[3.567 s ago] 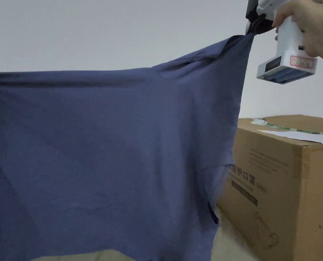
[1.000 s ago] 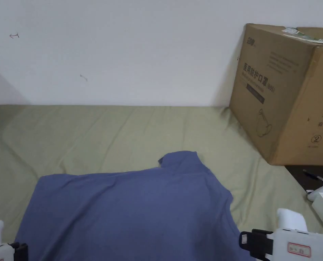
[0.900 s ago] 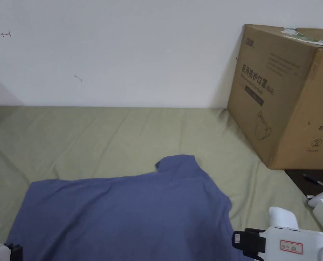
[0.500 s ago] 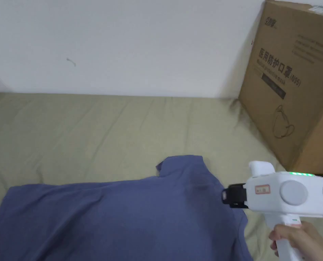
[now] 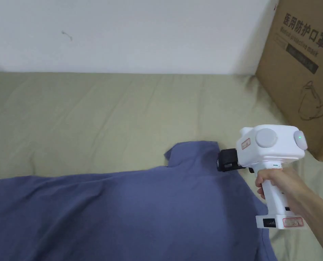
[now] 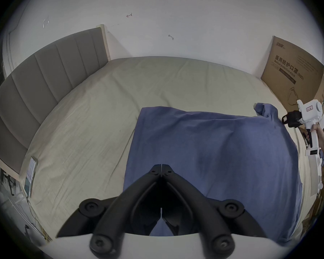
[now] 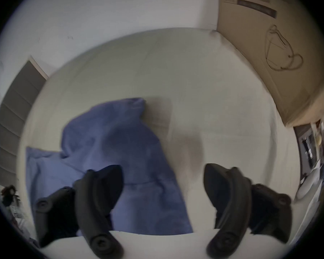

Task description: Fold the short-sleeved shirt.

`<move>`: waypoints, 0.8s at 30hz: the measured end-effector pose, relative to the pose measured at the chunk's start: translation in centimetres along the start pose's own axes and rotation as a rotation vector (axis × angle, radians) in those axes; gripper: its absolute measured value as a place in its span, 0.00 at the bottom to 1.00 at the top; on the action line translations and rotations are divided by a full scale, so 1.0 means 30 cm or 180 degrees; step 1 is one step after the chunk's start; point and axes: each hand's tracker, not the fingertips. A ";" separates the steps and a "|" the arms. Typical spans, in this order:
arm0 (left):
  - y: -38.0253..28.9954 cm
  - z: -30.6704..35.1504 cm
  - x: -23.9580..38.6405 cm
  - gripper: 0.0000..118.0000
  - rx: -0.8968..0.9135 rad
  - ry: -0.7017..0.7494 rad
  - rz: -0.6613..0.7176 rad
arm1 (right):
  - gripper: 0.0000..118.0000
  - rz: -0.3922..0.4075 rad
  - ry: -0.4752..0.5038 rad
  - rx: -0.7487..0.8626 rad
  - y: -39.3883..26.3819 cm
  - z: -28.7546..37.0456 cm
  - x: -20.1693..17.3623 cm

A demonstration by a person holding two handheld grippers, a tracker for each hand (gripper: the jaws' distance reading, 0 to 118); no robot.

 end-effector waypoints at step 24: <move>0.411 -0.510 -0.103 0.89 -0.0397 -0.0101 0.0250 | 0.02 0.0051 0.0095 0.0114 -0.002 0.096 -0.032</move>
